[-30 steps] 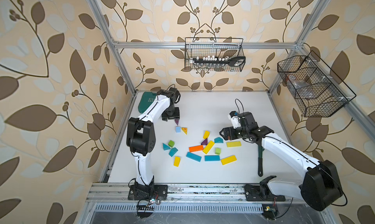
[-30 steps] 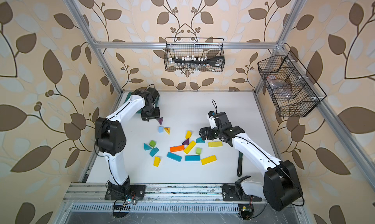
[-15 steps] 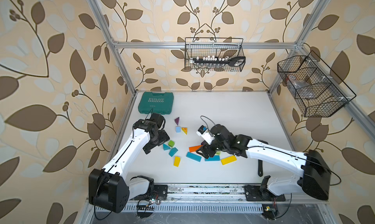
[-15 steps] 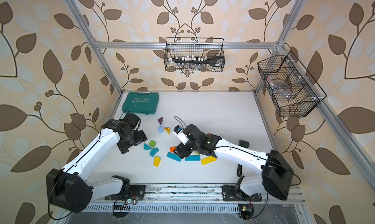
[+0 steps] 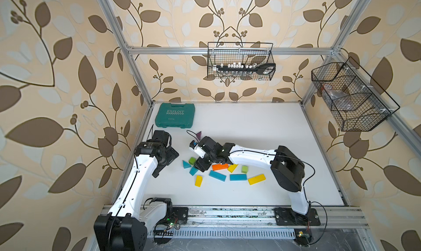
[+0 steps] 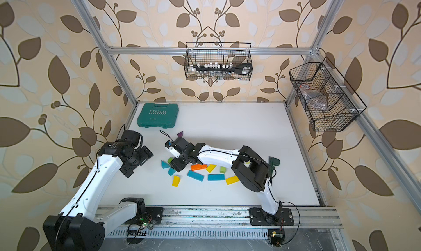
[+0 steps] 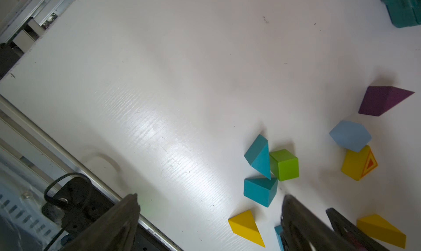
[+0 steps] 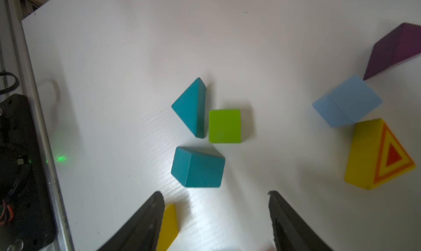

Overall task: Assemble a small pinwheel with building blocks
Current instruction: Pick up the building block from the center of the board.

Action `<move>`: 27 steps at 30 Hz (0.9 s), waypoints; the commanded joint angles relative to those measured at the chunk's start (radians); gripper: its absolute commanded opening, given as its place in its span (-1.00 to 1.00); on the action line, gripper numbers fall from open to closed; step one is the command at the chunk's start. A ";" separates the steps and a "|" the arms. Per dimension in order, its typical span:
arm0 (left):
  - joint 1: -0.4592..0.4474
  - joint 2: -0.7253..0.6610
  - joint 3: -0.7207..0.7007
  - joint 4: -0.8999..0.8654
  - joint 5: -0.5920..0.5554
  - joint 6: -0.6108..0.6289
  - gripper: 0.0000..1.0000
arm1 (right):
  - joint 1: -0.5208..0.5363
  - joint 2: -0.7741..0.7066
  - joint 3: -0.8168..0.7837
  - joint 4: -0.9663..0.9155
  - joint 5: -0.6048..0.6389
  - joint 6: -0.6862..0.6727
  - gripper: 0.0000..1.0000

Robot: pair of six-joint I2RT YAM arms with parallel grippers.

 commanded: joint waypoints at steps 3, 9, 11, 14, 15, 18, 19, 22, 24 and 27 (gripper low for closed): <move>0.040 -0.006 -0.030 0.029 0.039 0.045 0.98 | 0.006 0.134 0.165 -0.085 0.038 -0.045 0.45; 0.058 -0.016 -0.045 0.039 0.057 0.061 0.98 | 0.005 0.243 0.275 -0.131 0.078 -0.074 0.35; 0.060 -0.015 -0.048 0.039 0.061 0.064 0.98 | 0.005 0.265 0.291 -0.133 0.089 -0.077 0.27; 0.062 -0.013 -0.060 0.053 0.083 0.066 0.98 | 0.003 0.287 0.314 -0.136 0.090 -0.080 0.08; 0.062 -0.012 -0.067 0.061 0.095 0.066 0.98 | 0.003 0.289 0.316 -0.137 0.088 -0.082 -0.01; 0.062 -0.003 -0.085 0.083 0.141 0.062 0.98 | 0.002 0.282 0.309 -0.140 0.076 -0.085 -0.25; 0.061 0.002 -0.089 0.087 0.159 0.060 0.98 | 0.003 0.275 0.299 -0.140 0.077 -0.085 -0.34; 0.062 0.020 -0.097 0.106 0.213 0.060 0.98 | 0.002 0.232 0.246 -0.119 0.088 -0.076 -0.52; 0.060 0.028 -0.108 0.125 0.244 0.058 0.97 | -0.001 0.185 0.181 -0.095 0.109 -0.058 -0.57; 0.059 0.044 -0.123 0.145 0.279 0.048 0.92 | -0.010 0.085 0.044 -0.041 0.127 -0.029 -0.64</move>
